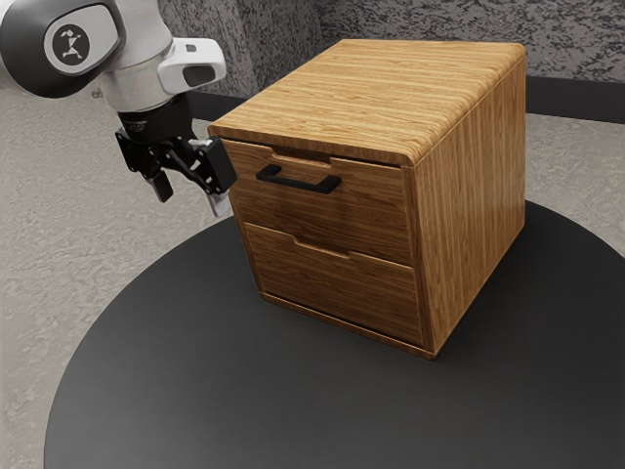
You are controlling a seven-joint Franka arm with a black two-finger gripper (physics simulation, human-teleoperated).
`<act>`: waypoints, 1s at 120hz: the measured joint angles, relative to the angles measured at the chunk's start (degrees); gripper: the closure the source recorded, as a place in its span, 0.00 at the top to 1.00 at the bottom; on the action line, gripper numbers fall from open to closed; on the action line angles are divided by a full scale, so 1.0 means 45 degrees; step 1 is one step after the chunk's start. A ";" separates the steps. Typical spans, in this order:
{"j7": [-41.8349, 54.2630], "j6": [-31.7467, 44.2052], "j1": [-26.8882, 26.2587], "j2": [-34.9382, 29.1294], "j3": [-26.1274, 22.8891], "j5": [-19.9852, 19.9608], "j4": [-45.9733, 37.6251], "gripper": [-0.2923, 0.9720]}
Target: Pull the drawer handle with one arm to open the drawer
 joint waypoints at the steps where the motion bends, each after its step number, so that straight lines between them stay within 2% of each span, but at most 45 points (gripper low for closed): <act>1: -0.0001 0.0000 0.0000 0.0000 0.0000 0.0000 0.0000 0.77; 24: -0.0016 -0.0034 0.0009 -0.0078 0.0000 0.0002 0.0150 0.77; 36: -0.0466 -0.0797 0.0327 -0.0248 -0.0694 0.0194 0.3151 0.77; 53: -0.3564 -0.0829 -0.0378 -0.0022 -0.1950 0.0182 0.3963 0.77; 72: -0.7106 -0.0489 -0.0715 0.0681 -0.2076 -0.0180 0.3981 0.77; 94: -1.0166 -0.0198 -0.0794 0.0598 -0.2138 -0.0608 0.3920 0.77; 103: -1.1176 0.0875 -0.0692 -0.0921 -0.2101 -0.0811 0.0916 0.77; 109: -1.1786 0.2277 -0.0295 -0.2285 -0.2133 -0.0892 -0.1816 0.77; 120: -1.2789 0.4971 -0.0102 -0.3787 -0.2245 -0.0967 -0.5177 0.77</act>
